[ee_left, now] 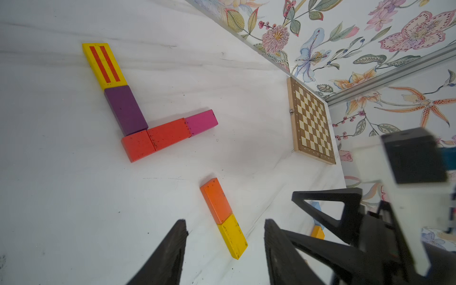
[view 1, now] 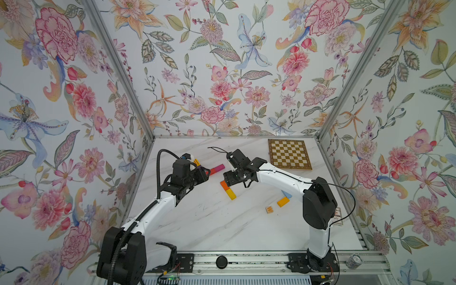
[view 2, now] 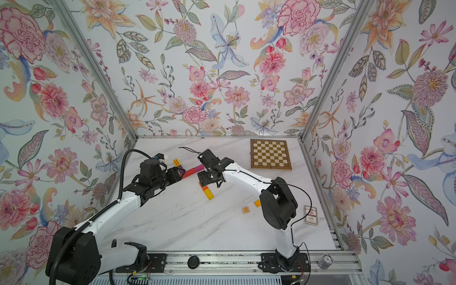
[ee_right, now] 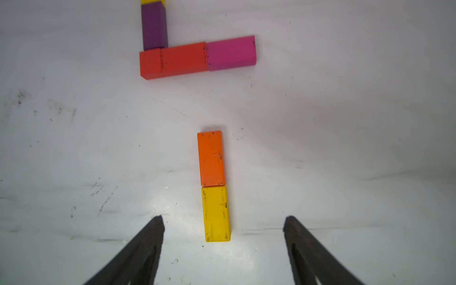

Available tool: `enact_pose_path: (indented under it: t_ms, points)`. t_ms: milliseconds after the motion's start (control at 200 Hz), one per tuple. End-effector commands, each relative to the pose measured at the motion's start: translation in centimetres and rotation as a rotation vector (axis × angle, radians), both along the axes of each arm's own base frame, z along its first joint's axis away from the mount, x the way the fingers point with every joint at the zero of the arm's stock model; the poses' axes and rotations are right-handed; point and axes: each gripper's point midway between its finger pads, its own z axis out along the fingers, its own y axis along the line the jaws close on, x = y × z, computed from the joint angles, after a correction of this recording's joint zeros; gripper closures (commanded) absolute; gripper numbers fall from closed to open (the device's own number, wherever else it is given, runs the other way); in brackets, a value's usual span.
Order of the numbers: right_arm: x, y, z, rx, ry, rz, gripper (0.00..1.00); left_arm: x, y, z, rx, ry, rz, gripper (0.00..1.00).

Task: Assemble the letter v with building blocks
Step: Assemble the building block at the center of the board, then pick up the building block from the center of the board.

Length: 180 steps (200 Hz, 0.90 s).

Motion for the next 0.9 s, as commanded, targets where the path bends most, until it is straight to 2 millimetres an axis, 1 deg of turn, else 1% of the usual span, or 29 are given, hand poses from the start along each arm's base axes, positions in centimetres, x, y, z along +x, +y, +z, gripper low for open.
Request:
enact_pose_path:
  t_ms: [0,110,220,280,340,375,380,390,400,526,671,681,691,706,816,896]
  points:
    - [1.4,-1.5,4.1,0.120,-0.071,-0.065,0.21,0.0,-0.1,1.8,0.017,-0.048,-0.010,0.46]
    - [2.8,-3.7,6.6,0.236,-0.115,-0.142,0.20,0.1,-0.8,2.5,0.023,-0.067,-0.034,0.46]
    - [4.3,-6.6,8.6,0.347,-0.154,-0.233,0.21,0.1,-2.6,3.0,0.040,-0.086,-0.085,0.45]
    - [4.9,-8.3,9.4,0.389,-0.176,-0.281,0.22,0.2,-4.0,3.3,0.050,-0.095,-0.126,0.45]
    - [5.4,-9.8,10.2,0.421,-0.204,-0.314,0.22,0.0,-6.0,3.5,0.062,-0.109,-0.188,0.45]
    - [5.4,-10.2,10.5,0.435,-0.216,-0.321,0.22,-0.2,-7.1,3.7,0.076,-0.119,-0.229,0.45]
    - [5.3,-10.2,10.4,0.437,-0.216,-0.321,0.22,-0.2,-7.3,3.7,0.079,-0.119,-0.236,0.45]
    - [5.9,-11.1,10.6,0.440,-0.225,-0.343,0.22,-0.3,-7.6,3.6,0.085,-0.119,-0.249,0.44]
    - [6.1,-11.6,10.7,0.444,-0.230,-0.352,0.22,-0.3,-7.9,3.5,0.092,-0.119,-0.258,0.44]
    - [6.8,-14.2,11.8,0.492,-0.253,-0.400,0.22,-1.0,-11.4,3.2,0.196,-0.121,-0.404,0.44]
    - [6.4,-16.3,12.0,0.532,-0.283,-0.443,0.22,-2.9,-16.1,1.4,0.309,-0.097,-0.587,0.44]
    - [6.4,-16.4,11.9,0.535,-0.284,-0.447,0.22,-3.1,-16.4,1.6,0.315,-0.102,-0.599,0.44]
    - [6.3,-16.6,11.9,0.539,-0.287,-0.451,0.22,-3.2,-16.9,0.7,0.330,-0.081,-0.616,0.44]
    - [6.2,-16.8,11.9,0.545,-0.289,-0.456,0.22,-3.4,-17.4,0.2,0.345,-0.070,-0.640,0.44]
    - [5.2,-18.1,11.6,0.563,-0.301,-0.471,0.22,-5.8,-21.3,-1.8,0.431,-0.049,-0.807,0.44]
    - [4.7,-19.5,11.3,0.565,-0.304,-0.494,0.21,-7.3,-23.3,-3.5,0.482,-0.029,-0.911,0.44]
